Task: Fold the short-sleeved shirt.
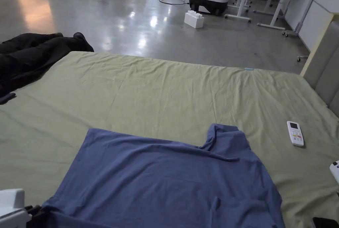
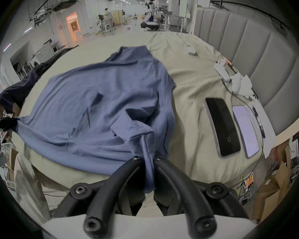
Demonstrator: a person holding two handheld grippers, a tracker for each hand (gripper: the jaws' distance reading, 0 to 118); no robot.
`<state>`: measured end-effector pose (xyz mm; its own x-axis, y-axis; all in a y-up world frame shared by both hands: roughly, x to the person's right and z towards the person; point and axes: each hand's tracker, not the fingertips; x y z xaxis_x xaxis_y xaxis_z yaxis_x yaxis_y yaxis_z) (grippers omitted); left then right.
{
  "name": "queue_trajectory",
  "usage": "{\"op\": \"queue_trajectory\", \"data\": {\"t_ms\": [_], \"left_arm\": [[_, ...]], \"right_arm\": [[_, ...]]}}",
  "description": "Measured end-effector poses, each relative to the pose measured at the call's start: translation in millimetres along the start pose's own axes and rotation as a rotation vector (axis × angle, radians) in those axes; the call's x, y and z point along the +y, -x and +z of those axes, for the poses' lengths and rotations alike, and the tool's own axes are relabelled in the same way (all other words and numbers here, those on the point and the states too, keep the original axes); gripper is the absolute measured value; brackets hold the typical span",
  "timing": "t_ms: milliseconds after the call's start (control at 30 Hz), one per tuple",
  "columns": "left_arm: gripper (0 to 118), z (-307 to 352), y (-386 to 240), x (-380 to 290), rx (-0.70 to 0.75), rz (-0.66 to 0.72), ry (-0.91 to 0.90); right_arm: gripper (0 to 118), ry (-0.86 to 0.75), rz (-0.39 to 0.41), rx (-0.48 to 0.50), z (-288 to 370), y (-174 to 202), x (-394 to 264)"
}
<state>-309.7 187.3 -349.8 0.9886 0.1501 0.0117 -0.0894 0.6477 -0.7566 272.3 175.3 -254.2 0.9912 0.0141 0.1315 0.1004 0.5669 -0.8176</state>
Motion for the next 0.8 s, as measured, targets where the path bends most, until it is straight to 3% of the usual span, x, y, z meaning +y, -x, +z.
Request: {"op": "queue_trajectory", "data": {"t_ms": [367,667,800], "left_arm": [[6,-41,-15,82,0.007,-0.008,-0.066],[6,-105,-24,126,0.026,0.012,-0.021],[6,-133,-26,134,0.035,0.028,0.018]], "right_arm": [[6,-0.093,-0.030,-0.033,-10,6,91],[7,-0.035,-0.109,-0.040,-85,-1,161],[9,0.055,-0.103,-0.046,-128,-1,177]]}}
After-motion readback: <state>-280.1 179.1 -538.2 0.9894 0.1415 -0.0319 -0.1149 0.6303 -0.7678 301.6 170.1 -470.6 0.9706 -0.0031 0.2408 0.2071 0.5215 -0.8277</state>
